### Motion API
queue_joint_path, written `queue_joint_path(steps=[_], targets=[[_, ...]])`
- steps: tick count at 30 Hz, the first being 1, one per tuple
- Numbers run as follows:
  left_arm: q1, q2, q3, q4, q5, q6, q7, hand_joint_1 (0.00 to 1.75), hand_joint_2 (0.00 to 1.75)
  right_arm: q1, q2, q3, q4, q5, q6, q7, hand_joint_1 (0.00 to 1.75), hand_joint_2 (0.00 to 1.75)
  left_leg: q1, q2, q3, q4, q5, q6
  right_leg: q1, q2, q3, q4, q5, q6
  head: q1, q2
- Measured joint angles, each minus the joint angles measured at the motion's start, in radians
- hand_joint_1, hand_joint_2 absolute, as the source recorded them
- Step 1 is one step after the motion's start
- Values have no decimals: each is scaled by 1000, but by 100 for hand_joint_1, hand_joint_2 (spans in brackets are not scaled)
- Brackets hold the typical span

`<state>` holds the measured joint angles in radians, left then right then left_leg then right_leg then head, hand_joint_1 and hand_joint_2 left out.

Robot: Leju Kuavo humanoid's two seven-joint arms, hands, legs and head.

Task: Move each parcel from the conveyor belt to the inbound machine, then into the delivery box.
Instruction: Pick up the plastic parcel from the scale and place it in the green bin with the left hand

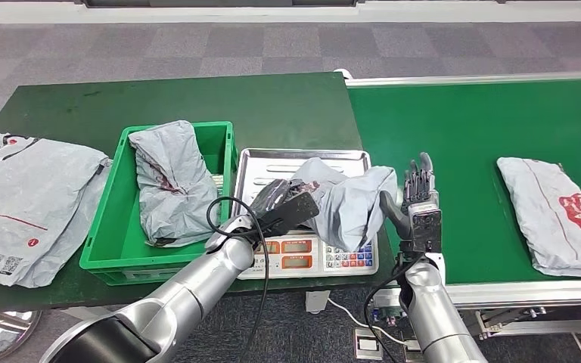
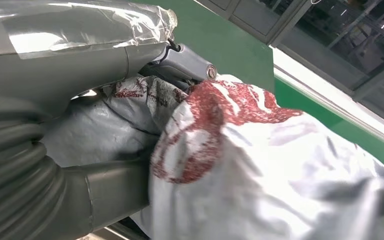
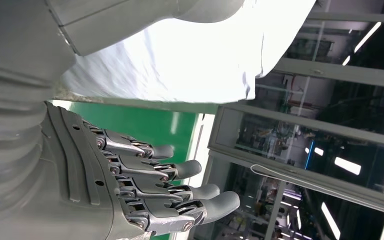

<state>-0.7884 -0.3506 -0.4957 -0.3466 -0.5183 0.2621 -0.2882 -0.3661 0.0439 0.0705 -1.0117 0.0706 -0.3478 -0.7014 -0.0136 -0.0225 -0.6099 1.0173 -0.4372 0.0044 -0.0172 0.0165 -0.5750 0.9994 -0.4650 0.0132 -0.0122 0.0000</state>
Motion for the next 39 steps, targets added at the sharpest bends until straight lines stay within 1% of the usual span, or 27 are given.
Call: queue_joint_path(steps=[1,2,3,5,6,7,8,13,14,15,17,18,20,23,25,27,29,31,35,39], targets=[[3,0,1,-3,13,7,-12,175,175,0,0,0,0,0,1,0,0,175,0,0,0,0,0,0,0,0,0,0,0,0,0,0],[12,0,7,-16,47,25,-47,175,175,-1,0,0,1,0,4,0,0,175,0,0,0,0,0,0,0,0,0,0,0,0,0,0],[26,0,20,-39,98,51,-111,175,175,-3,0,0,4,0,7,0,0,175,0,1,0,0,0,0,0,0,-1,0,0,0,0,0],[55,0,58,-93,204,104,-282,175,175,-8,0,0,10,0,13,0,0,175,0,1,-1,0,0,0,0,0,-2,0,0,0,0,0],[64,0,77,-115,233,117,-351,175,175,-11,0,0,13,0,14,0,0,175,0,0,-2,0,0,0,0,0,-2,0,0,0,0,0],[68,0,92,-131,246,121,-389,175,175,-14,0,0,16,0,15,0,0,175,0,0,-2,0,0,0,0,0,-2,0,0,0,0,0],[73,0,105,-146,253,123,-407,175,175,-18,0,0,19,0,15,0,0,175,0,-1,-2,0,0,0,0,-1,-2,0,0,0,0,0],[99,1,129,-208,265,143,-413,175,175,-31,0,0,33,-1,6,0,0,175,0,-1,-2,0,0,0,0,-1,-2,0,0,0,0,0],[113,3,139,-240,241,172,-413,175,175,-32,0,1,35,-3,1,0,0,175,0,0,-3,0,0,0,0,0,-2,1,0,0,0,0],[134,5,159,-293,203,221,-414,175,175,-32,0,1,37,-5,-5,0,0,175,0,1,-3,0,0,0,0,1,-3,1,0,0,0,0],[173,10,230,-429,129,346,-416,175,175,-29,0,1,38,-9,-18,0,0,175,0,3,-4,0,0,0,0,2,-5,1,0,0,0,0],[181,12,270,-486,112,392,-416,175,175,-26,0,1,39,-9,-21,0,0,175,0,4,-4,0,0,0,0,3,-6,1,1,-1,0,0],[191,17,347,-579,65,428,-415,175,175,-23,-1,2,39,-10,-25,0,0,175,0,3,-5,0,0,0,0,3,-6,1,0,-1,0,0],[214,19,474,-708,-134,432,-415,175,175,-19,-4,2,39,-11,-33,0,0,175,2,2,-5,0,0,-1,1,1,-6,1,0,-2,0,0],[216,22,557,-755,-245,432,-415,175,175,-14,-6,2,38,-11,-36,0,0,175,2,2,-5,0,0,-1,1,1,-6,1,0,-2,0,0],[217,28,627,-781,-288,432,-414,175,175,-6,-9,2,38,-12,-37,0,0,175,2,2,-5,0,0,-1,1,2,-6,1,0,-2,0,0],[220,33,675,-799,-295,432,-413,175,175,-1,-12,2,38,-16,-37,0,0,175,2,1,-5,0,0,-1,1,1,-6,1,0,-2,0,0],[224,37,704,-812,-299,432,-413,175,175,0,-14,2,38,-19,-37,0,0,175,2,0,-5,0,0,-1,1,0,-6,1,0,-2,0,0],[227,41,736,-826,-306,432,-414,175,175,1,-16,2,38,-19,-37,0,0,175,1,0,-6,0,0,-1,1,0,-6,1,0,-2,0,0],[227,42,767,-823,-356,432,-414,175,175,1,-16,2,38,-19,-37,0,0,175,1,0,-6,0,0,-1,1,0,-6,1,0,-2,0,0]])
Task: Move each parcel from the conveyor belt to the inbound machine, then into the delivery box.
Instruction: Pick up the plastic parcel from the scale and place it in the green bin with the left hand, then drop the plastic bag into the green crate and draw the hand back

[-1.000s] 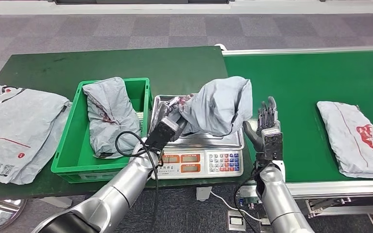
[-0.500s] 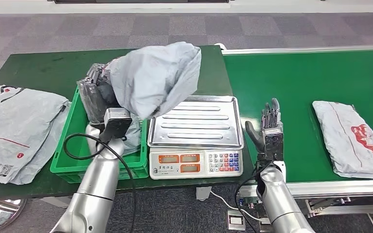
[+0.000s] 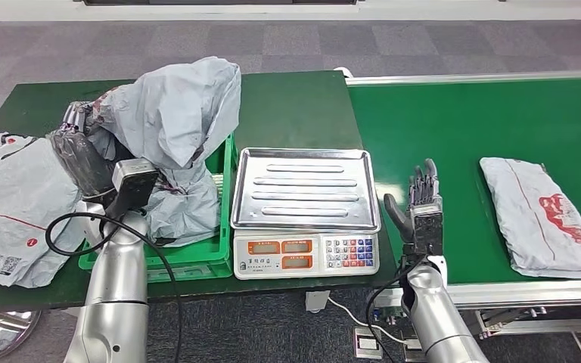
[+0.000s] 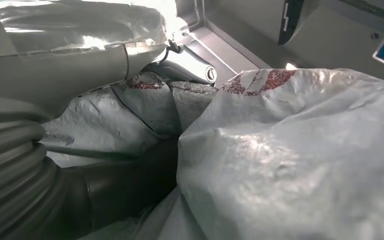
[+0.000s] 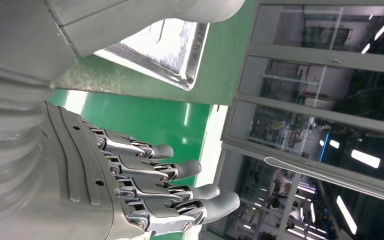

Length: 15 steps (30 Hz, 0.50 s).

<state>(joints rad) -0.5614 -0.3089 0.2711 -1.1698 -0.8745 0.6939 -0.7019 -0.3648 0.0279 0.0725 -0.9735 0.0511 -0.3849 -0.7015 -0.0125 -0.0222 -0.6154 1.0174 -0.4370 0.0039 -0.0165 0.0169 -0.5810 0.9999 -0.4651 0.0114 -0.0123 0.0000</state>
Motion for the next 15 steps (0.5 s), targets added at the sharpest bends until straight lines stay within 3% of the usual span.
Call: queue_joint_path(steps=[15], targets=[[0,10,52,40,-24,0,0,175,175,12,-3,0,-1,0,1,0,0,175,0,0,0,0,0,0,0,0,0,0,0,0,0,0]])
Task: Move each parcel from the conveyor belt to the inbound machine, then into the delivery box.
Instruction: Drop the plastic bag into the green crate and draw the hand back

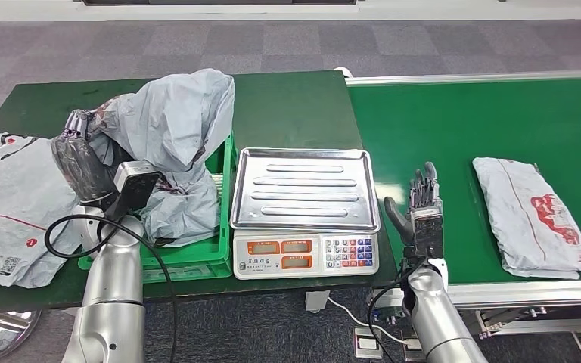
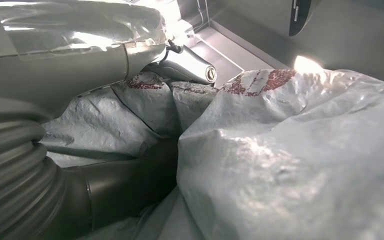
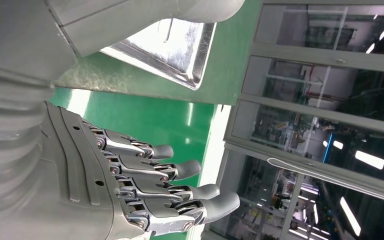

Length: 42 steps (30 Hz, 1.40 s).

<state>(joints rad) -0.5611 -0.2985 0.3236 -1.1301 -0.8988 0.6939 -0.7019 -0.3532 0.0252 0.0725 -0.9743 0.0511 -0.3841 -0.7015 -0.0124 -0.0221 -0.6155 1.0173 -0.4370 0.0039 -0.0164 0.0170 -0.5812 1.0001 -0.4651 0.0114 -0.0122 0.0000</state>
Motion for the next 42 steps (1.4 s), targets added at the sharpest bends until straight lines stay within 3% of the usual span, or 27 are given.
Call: queue_joint_path(steps=[19,21,24,26,28,31,33,42], targets=[[-2,4,42,40,-94,0,10,175,175,6,-5,0,-6,0,4,0,0,175,0,0,0,0,0,0,0,0,0,0,0,0,0,0],[-16,10,44,76,-159,-1,81,175,175,9,-6,0,-9,1,9,0,0,175,0,0,0,0,0,0,0,0,0,0,0,0,0,0],[-62,41,33,238,-356,-47,331,175,175,10,-9,0,-11,7,24,0,0,175,0,0,1,0,0,0,0,-1,0,-1,0,0,0,0],[-83,69,2,364,-457,-137,499,175,175,10,-12,0,-11,14,35,0,0,175,0,2,1,0,1,0,0,0,0,0,1,0,0,0],[-95,91,-41,462,-516,-257,598,175,175,11,-16,0,-11,21,42,0,0,175,0,2,1,0,1,-1,0,1,0,0,1,0,0,0],[-120,110,-108,568,-548,-420,637,173,175,15,-21,0,-13,31,44,0,0,175,0,-1,1,0,1,-1,0,-1,1,0,1,0,0,0],[-138,119,-143,610,-552,-480,645,175,175,19,-22,0,-17,34,43,0,0,175,0,-2,1,0,1,0,0,-2,2,-1,1,0,0,0],[-175,131,-182,674,-469,-545,641,170,175,40,-23,-1,-26,54,38,0,0,175,0,-5,1,0,3,1,0,-6,4,-1,1,0,0,0]])
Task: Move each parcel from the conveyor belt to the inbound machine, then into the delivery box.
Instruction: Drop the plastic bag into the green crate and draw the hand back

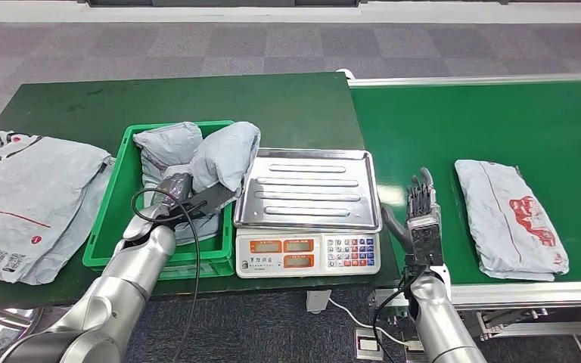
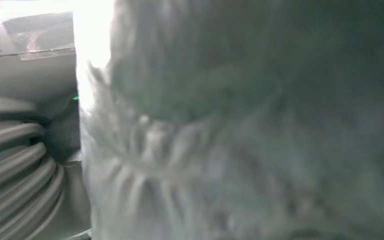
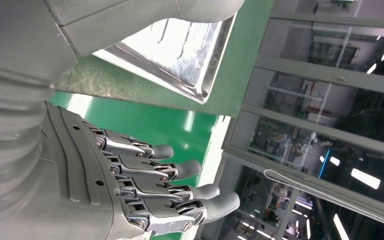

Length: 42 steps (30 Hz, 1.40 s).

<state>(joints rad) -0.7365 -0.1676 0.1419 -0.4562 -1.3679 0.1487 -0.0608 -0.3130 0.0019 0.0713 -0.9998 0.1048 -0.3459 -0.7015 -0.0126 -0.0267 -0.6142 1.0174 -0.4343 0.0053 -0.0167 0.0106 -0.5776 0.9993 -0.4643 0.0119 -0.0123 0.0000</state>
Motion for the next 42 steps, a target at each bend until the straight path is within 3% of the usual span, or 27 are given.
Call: queue_joint_path(steps=[1,4,5,6,10,14,18,24,33,40,42], targets=[[0,1,-1,2,7,0,-1,146,175,1,0,0,-1,2,3,0,0,175,0,0,0,0,0,0,0,0,0,0,0,0,0,0],[0,4,-6,5,26,1,-4,24,175,1,0,0,-2,11,8,0,0,175,0,0,0,0,0,0,0,0,0,0,0,0,0,0],[0,5,-10,6,31,1,-6,5,175,1,0,0,-2,13,8,0,0,175,0,0,0,0,0,0,0,-1,1,0,0,0,0,0],[0,5,-14,7,37,1,-9,0,175,1,0,0,-2,14,7,0,0,175,0,-1,0,0,1,1,0,-1,1,0,0,0,0,0],[2,6,-32,9,75,38,-17,0,175,3,0,-1,-2,14,1,0,0,175,0,-3,0,0,1,1,0,-3,1,0,0,0,0,0],[5,7,-36,-2,190,163,-78,0,175,9,0,-1,-4,15,-2,0,0,175,0,-3,1,0,1,0,0,-4,2,0,0,0,0,0],[22,6,-36,-52,394,347,-224,0,0,16,0,-1,-10,14,-7,0,0,175,0,-3,1,0,2,0,0,-4,2,0,0,0,0,0],[78,5,-39,-173,589,535,-426,0,0,27,0,-1,-20,11,-17,0,0,175,0,-2,1,0,2,0,0,-3,1,0,0,0,0,0],[155,-32,-3,-374,657,544,-622,0,0,33,0,-1,-25,-5,-24,0,0,175,0,-1,0,0,1,-1,0,-1,0,0,0,0,0,0],[254,-61,-9,-670,866,537,-644,0,0,31,0,-1,-25,-20,-31,0,0,175,0,0,-1,0,1,-1,0,1,-1,0,0,0,0,0],[268,-47,-61,-709,1042,497,-643,0,87,29,0,-1,-25,-24,-31,0,0,175,0,0,-1,0,1,-1,0,0,-2,0,0,0,0,0]])
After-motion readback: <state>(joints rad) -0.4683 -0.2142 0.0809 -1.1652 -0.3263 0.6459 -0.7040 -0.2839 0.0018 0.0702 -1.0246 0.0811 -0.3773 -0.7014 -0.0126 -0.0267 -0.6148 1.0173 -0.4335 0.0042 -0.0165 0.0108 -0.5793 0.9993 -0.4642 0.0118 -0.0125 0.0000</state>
